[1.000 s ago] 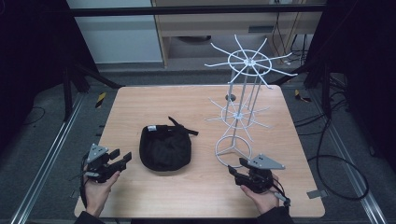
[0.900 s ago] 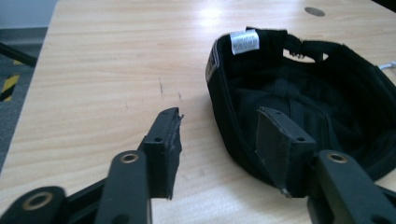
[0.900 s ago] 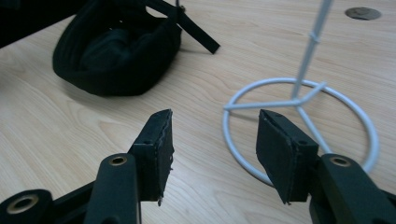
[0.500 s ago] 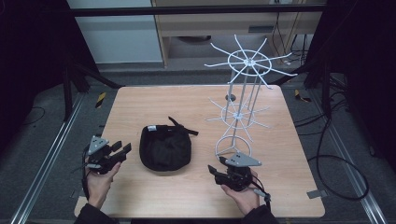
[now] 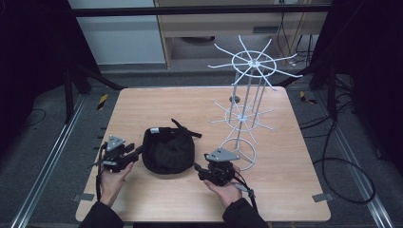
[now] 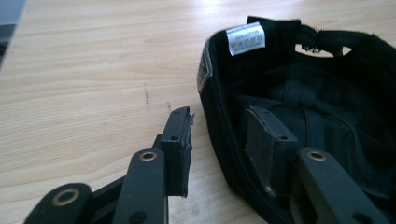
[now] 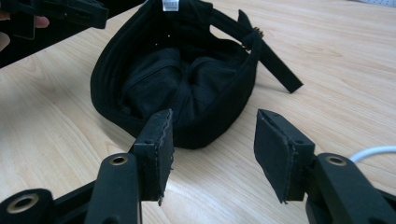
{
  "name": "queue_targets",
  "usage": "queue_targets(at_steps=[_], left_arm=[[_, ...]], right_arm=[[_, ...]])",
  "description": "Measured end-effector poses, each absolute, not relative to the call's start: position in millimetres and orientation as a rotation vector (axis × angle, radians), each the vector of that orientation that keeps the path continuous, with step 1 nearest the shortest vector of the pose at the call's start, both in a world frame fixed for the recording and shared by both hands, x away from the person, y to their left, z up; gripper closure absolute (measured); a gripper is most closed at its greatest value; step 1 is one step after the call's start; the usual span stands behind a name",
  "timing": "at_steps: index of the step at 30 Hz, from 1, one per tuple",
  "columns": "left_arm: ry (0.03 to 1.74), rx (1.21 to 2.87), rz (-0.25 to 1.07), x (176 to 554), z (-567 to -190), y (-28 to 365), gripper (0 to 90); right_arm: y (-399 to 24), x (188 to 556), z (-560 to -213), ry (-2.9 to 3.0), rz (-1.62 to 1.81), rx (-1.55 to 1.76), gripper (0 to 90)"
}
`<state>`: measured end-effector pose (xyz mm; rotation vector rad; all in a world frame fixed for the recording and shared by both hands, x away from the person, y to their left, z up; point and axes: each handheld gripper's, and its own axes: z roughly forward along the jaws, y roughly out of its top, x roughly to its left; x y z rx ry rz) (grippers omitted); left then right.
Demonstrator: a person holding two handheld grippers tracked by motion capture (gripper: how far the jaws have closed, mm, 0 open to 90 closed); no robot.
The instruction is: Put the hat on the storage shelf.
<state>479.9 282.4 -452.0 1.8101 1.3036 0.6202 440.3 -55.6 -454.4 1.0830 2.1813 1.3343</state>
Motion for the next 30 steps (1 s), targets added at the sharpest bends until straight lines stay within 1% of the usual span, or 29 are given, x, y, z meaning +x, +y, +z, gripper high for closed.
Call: queue_targets(at_steps=[10,14,17,23,30], left_arm=[[1.326,1.879,0.619,492.2,-465.4,271.3,60.7],[1.328,1.896,0.599,493.7,-468.3,270.2,65.5],[1.333,1.884,0.582,493.9,-471.7,270.8,72.1],[1.346,1.896,0.580,493.7,-473.9,270.8,76.3],[1.353,1.913,0.575,489.8,-476.1,270.1,77.9]], right_arm=[[-36.7,461.7,-468.5,2.170,1.307,1.159,47.2],[-27.7,468.7,-474.1,2.182,1.300,1.188,47.7],[-19.5,470.5,-478.0,2.195,1.291,1.192,48.0],[-13.7,473.7,-484.2,2.198,1.252,1.212,47.7],[-13.0,476.4,-487.4,2.208,1.224,1.238,46.5]])
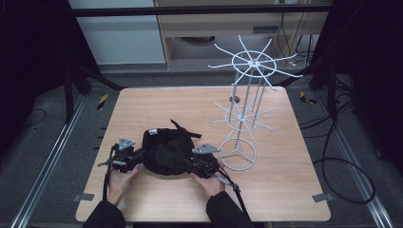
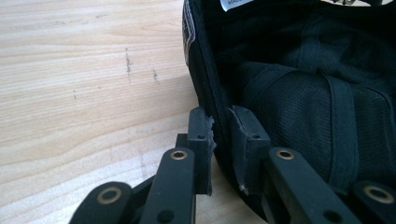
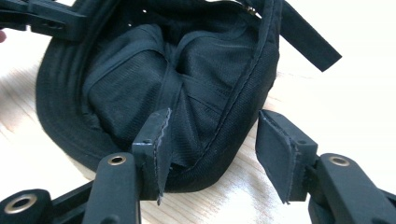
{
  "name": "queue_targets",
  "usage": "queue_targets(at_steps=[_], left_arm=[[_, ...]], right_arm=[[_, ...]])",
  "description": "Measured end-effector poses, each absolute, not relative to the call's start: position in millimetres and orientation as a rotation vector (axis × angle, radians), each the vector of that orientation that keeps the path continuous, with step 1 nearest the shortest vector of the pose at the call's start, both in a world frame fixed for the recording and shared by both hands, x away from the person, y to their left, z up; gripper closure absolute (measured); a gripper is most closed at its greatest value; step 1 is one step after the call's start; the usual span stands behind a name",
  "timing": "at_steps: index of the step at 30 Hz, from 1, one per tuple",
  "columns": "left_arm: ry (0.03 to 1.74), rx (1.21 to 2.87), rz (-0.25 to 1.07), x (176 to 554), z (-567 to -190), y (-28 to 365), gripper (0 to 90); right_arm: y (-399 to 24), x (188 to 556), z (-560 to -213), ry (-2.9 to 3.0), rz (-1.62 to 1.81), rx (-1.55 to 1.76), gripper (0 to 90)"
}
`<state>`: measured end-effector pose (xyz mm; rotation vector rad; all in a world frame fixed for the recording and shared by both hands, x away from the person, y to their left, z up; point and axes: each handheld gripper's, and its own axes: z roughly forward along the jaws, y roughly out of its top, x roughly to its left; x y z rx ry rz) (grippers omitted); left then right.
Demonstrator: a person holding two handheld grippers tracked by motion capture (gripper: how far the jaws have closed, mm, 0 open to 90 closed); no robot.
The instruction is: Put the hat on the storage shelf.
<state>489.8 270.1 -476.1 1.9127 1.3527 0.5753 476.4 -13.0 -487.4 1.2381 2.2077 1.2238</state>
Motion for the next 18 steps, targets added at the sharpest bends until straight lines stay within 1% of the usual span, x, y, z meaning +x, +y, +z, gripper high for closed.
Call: queue_targets(at_steps=[3,7,8,9,13,18], left_arm=[[1.354,1.916,0.560,487.5,-475.4,269.4,78.3],[1.345,1.920,0.547,483.9,-475.8,267.6,78.9],[1.345,1.920,0.547,483.9,-475.8,267.6,79.0],[1.341,1.923,0.536,481.9,-475.9,266.6,79.0],[1.340,1.930,0.507,480.8,-477.2,264.1,79.0],[1.333,1.924,0.449,482.6,-480.8,255.9,78.5]], right_arm=[[-13.0,477.8,-489.3,2.224,1.206,1.254,52.6],[-11.2,477.3,-489.3,2.249,1.185,1.246,75.3],[-10.9,477.3,-488.6,2.254,1.186,1.244,79.5],[-10.9,477.2,-487.0,2.250,1.191,1.236,81.8],[-13.4,474.7,-476.5,2.196,1.267,1.197,83.1],[-16.5,465.8,-453.5,2.111,1.369,1.071,83.3]])
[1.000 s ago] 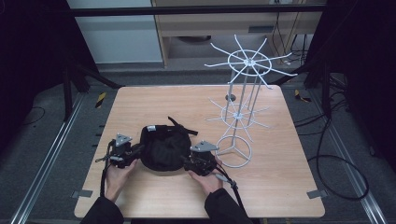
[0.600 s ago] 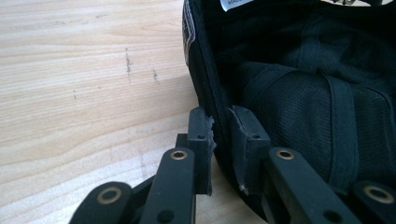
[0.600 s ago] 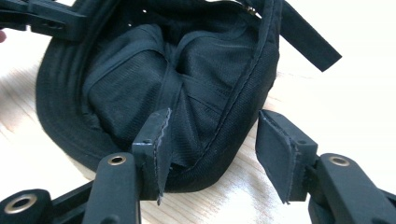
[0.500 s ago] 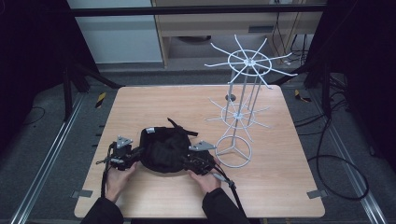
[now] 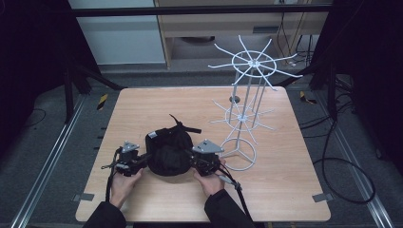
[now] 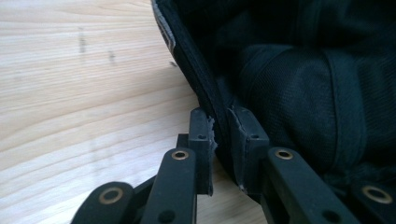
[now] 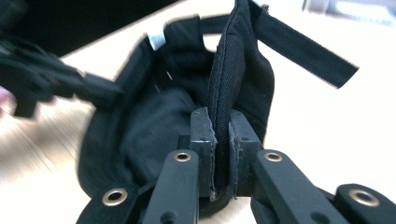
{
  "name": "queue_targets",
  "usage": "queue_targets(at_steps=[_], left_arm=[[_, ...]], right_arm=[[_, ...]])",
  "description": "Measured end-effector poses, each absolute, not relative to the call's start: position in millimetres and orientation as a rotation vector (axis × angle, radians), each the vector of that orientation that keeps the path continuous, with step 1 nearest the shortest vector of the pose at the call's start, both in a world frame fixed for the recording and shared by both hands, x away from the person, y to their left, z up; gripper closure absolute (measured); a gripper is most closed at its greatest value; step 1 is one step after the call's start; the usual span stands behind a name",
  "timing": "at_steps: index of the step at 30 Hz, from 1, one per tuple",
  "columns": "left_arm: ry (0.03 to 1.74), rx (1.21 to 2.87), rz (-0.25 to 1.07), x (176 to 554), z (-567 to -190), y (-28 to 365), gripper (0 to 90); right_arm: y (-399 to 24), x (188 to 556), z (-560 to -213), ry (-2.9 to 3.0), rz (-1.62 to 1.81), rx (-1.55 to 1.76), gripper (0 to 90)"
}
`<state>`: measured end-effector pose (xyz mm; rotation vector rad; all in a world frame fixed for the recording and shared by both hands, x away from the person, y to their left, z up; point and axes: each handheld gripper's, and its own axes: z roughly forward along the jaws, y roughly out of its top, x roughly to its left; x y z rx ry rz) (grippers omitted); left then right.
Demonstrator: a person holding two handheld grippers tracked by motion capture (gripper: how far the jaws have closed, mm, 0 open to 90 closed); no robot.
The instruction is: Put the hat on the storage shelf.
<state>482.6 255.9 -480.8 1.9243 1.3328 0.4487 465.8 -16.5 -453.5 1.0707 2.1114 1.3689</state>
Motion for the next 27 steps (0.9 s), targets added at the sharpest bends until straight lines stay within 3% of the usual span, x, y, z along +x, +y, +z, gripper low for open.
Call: queue_targets(at_steps=[10,19,27], left_arm=[[1.315,1.893,0.377,488.2,-486.6,242.0,78.3],[1.290,1.864,0.355,491.6,-490.4,243.6,77.4],[1.263,1.888,0.376,492.8,-490.4,248.2,70.8]], right_arm=[[-9.3,453.7,-424.7,2.120,1.485,0.819,83.4],[0.3,447.0,-437.0,2.217,1.480,0.740,83.3],[-3.2,445.3,-445.8,2.243,1.452,0.748,83.6]])
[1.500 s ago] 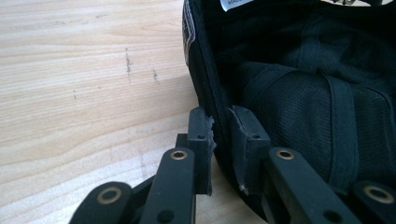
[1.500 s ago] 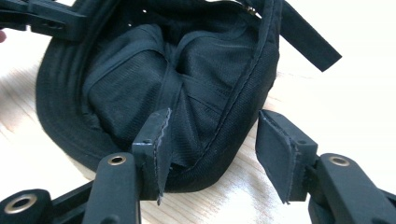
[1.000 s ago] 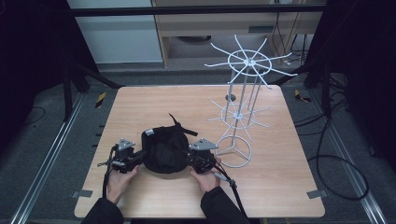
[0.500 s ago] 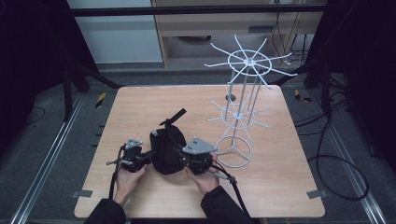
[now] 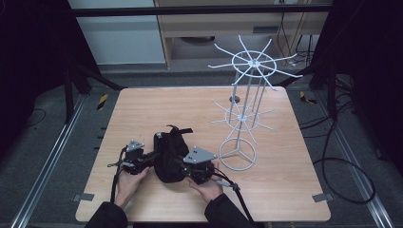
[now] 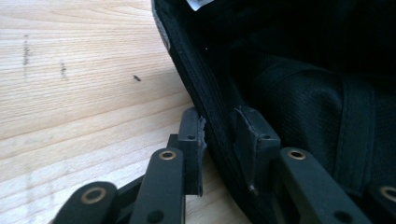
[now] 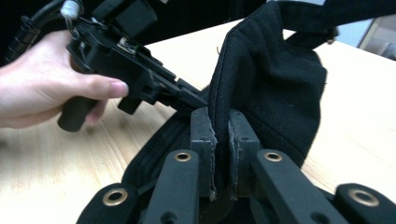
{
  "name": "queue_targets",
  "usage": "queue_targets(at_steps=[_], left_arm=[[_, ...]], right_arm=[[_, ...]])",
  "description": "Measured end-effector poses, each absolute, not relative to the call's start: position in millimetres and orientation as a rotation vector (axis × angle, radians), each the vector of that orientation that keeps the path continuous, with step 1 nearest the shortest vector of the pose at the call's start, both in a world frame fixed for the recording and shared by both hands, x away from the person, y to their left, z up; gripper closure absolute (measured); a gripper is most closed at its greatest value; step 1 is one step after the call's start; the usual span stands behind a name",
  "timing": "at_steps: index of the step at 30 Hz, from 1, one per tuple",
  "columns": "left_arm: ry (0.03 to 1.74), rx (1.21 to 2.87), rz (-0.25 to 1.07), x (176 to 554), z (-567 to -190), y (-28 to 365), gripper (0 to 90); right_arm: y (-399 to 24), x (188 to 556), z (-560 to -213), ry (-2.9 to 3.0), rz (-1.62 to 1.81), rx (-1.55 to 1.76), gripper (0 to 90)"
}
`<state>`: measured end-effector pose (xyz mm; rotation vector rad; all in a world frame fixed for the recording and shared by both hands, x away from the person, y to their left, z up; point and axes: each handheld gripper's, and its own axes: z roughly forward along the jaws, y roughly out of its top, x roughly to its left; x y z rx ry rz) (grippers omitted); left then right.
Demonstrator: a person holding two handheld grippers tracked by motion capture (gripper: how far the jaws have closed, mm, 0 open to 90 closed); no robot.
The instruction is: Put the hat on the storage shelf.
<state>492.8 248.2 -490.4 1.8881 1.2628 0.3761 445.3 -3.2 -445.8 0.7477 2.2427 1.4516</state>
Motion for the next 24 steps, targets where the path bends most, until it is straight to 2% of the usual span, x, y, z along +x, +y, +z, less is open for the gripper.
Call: queue_targets(at_steps=[3,7,17,24], left_arm=[[1.264,1.885,0.366,492.3,-489.8,250.1,71.3],[1.257,1.891,0.338,492.7,-489.3,248.1,76.5],[1.178,1.952,0.312,486.5,-492.9,234.9,71.1],[1.192,1.951,0.336,488.5,-496.6,232.6,72.3]], right_arm=[[-5.2,444.5,-444.0,2.233,1.446,0.745,83.7],[-8.3,444.6,-440.4,2.216,1.442,0.738,83.9],[-18.6,449.5,-419.3,2.128,1.364,0.709,84.2],[-9.0,441.3,-429.4,2.195,1.405,0.621,84.1]])
